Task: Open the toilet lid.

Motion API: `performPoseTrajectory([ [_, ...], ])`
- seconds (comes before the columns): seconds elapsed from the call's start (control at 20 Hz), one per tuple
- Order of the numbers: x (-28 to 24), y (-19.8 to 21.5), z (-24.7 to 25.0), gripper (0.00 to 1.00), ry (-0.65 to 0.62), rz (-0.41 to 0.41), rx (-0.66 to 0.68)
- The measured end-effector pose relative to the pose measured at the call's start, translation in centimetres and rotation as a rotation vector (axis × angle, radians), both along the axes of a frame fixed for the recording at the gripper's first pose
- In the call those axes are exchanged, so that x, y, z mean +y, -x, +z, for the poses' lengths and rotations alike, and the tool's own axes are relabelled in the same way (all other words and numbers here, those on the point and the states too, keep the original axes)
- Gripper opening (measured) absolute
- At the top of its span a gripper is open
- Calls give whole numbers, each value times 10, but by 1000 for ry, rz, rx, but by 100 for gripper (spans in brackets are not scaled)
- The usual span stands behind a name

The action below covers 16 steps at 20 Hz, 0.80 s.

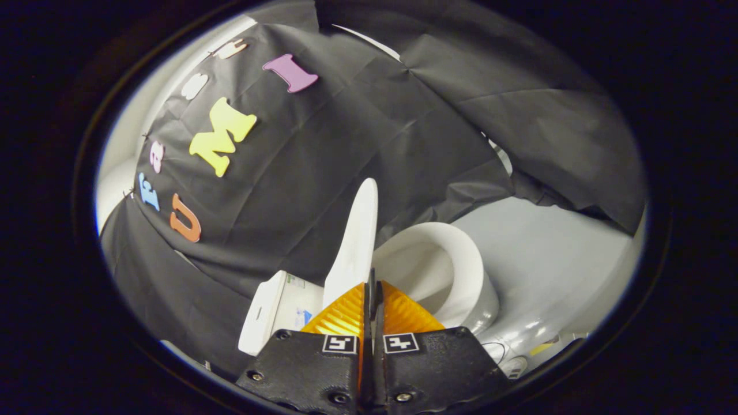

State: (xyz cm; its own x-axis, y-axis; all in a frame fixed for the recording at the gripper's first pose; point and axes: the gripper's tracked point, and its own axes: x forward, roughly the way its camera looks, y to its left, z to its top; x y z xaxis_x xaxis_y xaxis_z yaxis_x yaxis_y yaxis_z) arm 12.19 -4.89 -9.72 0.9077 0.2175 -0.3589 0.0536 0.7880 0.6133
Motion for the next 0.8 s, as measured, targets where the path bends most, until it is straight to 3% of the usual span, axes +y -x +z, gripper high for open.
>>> performPoseTrajectory([
  [0.45, 26, 9, 32, 4, 181, -17, -44],
  [0.8, 49, 14, 50, 4, 243, -2, -73],
])
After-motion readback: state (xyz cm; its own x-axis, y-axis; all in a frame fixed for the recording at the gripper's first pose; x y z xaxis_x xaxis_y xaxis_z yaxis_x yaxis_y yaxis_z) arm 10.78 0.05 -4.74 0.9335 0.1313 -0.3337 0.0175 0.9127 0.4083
